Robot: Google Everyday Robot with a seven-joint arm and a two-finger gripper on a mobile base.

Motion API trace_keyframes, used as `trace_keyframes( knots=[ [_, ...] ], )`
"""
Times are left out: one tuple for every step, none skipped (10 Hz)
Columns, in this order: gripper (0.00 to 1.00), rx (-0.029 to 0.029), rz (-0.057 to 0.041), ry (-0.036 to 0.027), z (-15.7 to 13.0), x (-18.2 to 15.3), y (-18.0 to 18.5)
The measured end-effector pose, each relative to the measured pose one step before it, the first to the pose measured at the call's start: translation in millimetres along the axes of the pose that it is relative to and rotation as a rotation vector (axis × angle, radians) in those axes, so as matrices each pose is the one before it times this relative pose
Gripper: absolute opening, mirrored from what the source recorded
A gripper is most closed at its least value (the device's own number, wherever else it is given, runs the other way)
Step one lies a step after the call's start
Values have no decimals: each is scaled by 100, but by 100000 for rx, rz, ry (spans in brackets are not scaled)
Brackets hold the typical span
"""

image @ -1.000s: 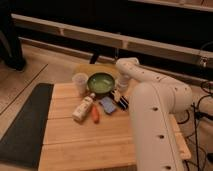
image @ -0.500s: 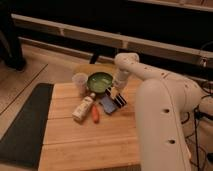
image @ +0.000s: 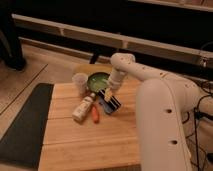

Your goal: Place the eraser on the white sponge

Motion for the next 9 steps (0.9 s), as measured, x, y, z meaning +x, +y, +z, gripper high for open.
trace_keyframes(
  knots=[
    [0, -2296, -1663, 1118, 711, -165, 646],
    [0, -1623, -1414, 1099, 494, -129, 480],
    [1, -742, -889, 1430, 417, 8, 255],
    [10, 1960, 265, 3215, 339, 600, -612],
    [17, 1932, 1234, 1662, 12, 454, -650],
    [20, 488, 637, 544, 51, 258, -250],
    [21, -36, 34, 32, 37, -22, 15],
    [21, -7, -133, 40, 21, -94, 59],
    [21, -11, 24, 11, 8, 14, -6]
  ],
)
